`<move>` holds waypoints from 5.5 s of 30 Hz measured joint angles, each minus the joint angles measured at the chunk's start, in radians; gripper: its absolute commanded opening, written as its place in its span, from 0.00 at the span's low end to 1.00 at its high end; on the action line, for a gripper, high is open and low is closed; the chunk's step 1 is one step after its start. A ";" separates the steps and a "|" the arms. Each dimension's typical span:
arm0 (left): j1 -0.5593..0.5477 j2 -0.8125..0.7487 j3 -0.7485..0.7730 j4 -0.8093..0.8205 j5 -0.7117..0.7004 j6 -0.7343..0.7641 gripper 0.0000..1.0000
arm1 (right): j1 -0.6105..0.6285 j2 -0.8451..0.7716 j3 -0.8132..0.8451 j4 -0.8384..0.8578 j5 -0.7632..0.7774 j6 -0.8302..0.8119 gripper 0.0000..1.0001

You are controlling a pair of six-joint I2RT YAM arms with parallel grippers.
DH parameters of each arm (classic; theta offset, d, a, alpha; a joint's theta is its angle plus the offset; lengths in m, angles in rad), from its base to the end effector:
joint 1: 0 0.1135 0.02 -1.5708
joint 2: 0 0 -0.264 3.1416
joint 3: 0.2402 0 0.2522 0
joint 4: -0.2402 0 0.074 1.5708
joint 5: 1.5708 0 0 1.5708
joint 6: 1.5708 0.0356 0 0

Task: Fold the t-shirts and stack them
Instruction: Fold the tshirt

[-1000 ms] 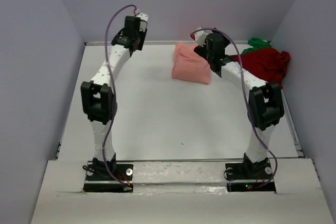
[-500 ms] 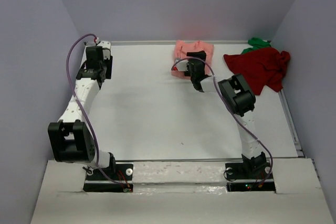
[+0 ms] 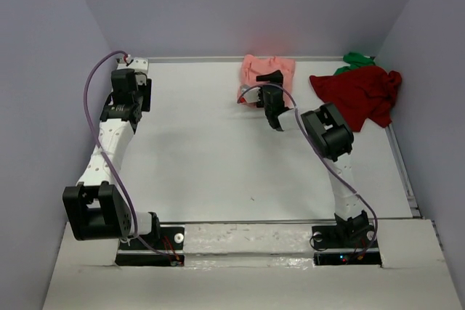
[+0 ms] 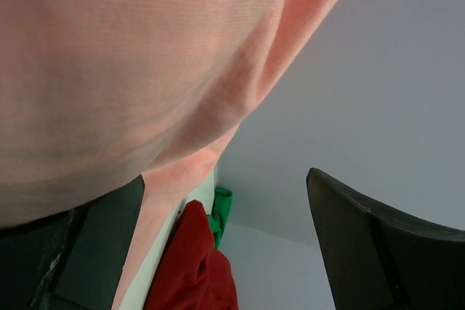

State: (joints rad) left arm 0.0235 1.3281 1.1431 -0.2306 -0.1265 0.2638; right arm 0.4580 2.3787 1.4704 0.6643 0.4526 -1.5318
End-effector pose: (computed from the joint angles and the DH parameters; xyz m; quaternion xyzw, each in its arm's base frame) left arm 0.3082 0.0117 0.3395 0.0660 0.8342 0.1304 0.5317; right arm 0.4658 0.2123 0.1141 -0.5687 0.5340 -0.4588 0.4252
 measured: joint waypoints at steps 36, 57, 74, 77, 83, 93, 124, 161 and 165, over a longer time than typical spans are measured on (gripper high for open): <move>0.000 -0.107 -0.049 0.005 0.139 0.000 0.60 | 0.143 -0.275 0.088 -0.472 0.076 0.277 1.00; 0.000 -0.108 -0.088 0.012 0.172 0.001 0.60 | 0.143 0.005 0.129 -0.208 0.145 0.128 1.00; 0.000 -0.108 -0.088 0.012 0.205 0.000 0.63 | 0.119 -0.123 0.241 -0.330 0.221 0.207 1.00; 0.000 -0.108 -0.088 0.010 0.231 0.000 0.63 | 0.078 -0.211 0.301 -0.501 0.214 0.372 1.00; 0.000 -0.108 -0.088 0.002 0.269 0.000 0.63 | -0.063 -0.311 0.441 -0.792 0.159 0.683 1.00; 0.000 -0.108 -0.088 -0.003 0.295 0.000 0.63 | -0.141 -0.302 0.545 -1.320 -0.139 1.052 0.99; 0.000 -0.029 -0.085 -0.013 0.321 0.005 0.64 | -0.141 0.114 0.921 -1.597 -0.552 1.223 0.97; 0.000 -0.061 -0.092 -0.012 0.332 0.018 0.67 | -0.155 0.089 0.777 -1.675 -0.707 1.142 0.79; 0.000 -0.086 -0.110 -0.006 0.332 0.023 0.69 | -0.105 0.043 0.697 -1.690 -0.665 1.074 0.80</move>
State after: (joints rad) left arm 0.0238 1.2419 1.0332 -0.2363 0.2054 0.2867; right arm 0.3527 2.4222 2.1674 -1.0256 -0.2119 -0.4580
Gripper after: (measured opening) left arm 0.681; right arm 0.788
